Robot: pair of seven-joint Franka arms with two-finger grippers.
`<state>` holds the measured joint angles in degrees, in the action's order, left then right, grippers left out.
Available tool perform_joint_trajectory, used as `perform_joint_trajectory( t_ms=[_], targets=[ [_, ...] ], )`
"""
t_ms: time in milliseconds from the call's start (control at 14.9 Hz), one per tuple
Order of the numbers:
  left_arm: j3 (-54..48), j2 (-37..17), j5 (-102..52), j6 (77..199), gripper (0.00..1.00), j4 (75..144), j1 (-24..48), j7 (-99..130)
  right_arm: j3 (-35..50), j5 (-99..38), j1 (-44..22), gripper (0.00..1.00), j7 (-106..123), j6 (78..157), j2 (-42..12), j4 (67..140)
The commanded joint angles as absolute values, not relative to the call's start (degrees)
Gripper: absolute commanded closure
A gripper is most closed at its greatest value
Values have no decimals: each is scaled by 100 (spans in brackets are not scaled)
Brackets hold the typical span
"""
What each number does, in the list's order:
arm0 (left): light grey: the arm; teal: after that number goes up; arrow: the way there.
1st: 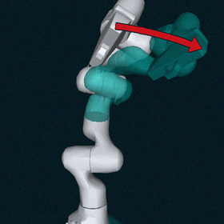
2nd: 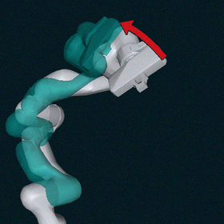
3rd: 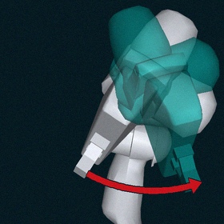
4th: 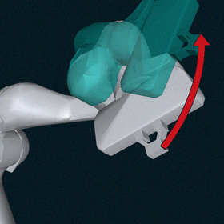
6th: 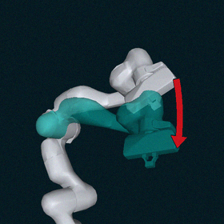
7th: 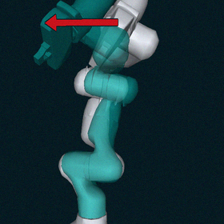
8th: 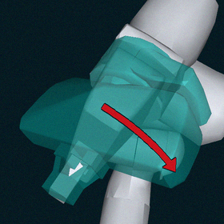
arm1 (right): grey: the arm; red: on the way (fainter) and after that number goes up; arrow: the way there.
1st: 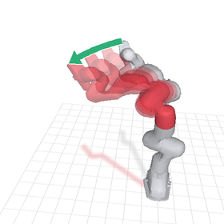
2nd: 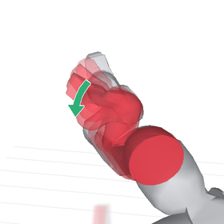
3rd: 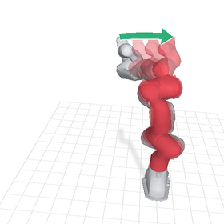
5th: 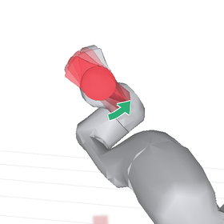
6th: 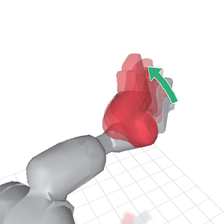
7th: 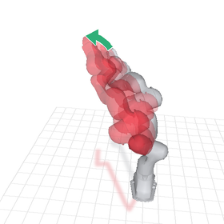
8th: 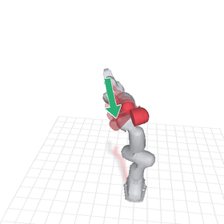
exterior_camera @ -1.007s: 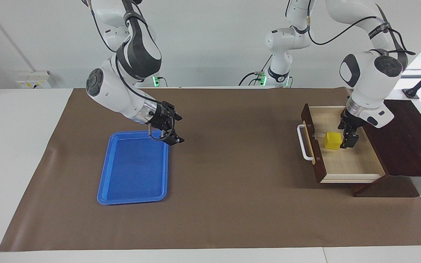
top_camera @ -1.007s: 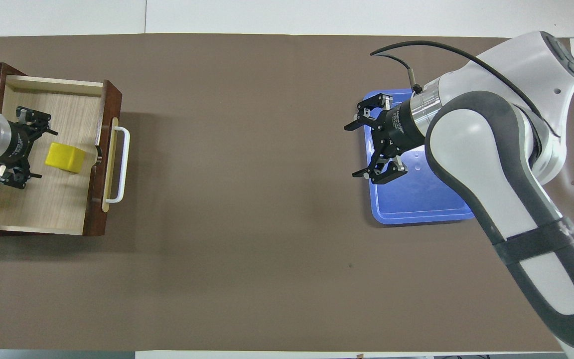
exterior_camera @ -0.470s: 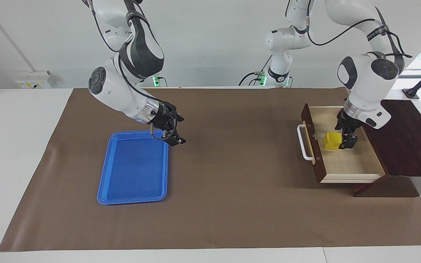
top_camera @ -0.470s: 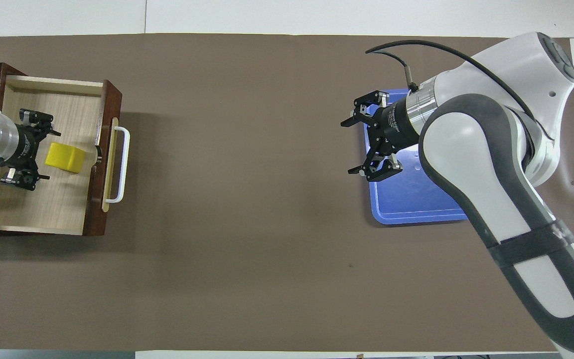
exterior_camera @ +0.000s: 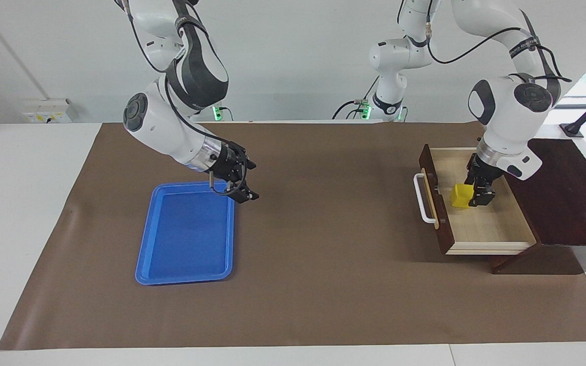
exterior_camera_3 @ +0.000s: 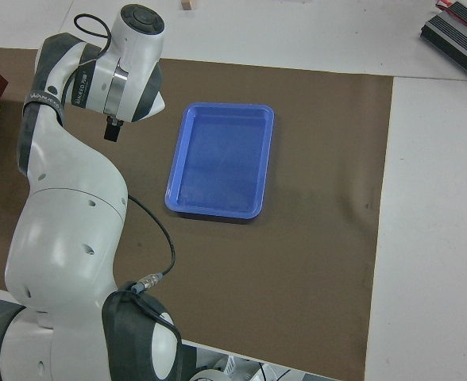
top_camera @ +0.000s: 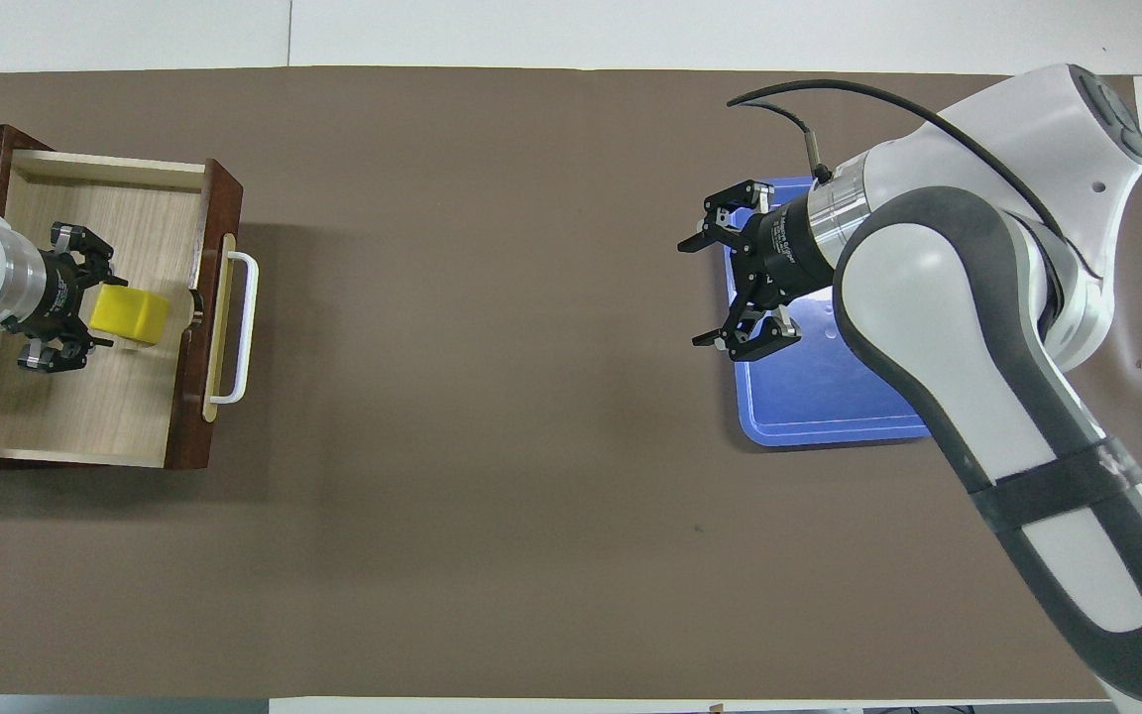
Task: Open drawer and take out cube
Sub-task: 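Lower the left gripper and close it on the yellow cube, then lift the cube out with the left gripper while the right gripper approaches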
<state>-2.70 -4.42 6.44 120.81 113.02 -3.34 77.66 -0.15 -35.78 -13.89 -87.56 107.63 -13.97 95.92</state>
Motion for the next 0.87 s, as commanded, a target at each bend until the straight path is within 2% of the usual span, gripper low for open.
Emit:
perform_joint_trajectory(
  t_ms=[0, 336, 537, 806],
  targets=[
    [-246, -456, 580, 12024, 100, 11094, -299, 7769, 0, -3586, -1371, 0, -8657, 10837, -1310, 9694],
    [-255, -826, 554, 10392, 100, 9539, 60, 7918, 0, -3595, -1362, 0, -8631, 10819, -1318, 9677],
    [-290, -800, 475, 9837, 100, 9142, 429, 8628, 0, -3586, -1354, 0, -8613, 10784, -1327, 9659],
    [-307, -782, 475, 9896, 100, 9176, 1115, 10769, 0, -3586, -1380, 0, -8543, 10793, -1327, 9677]
  ],
)
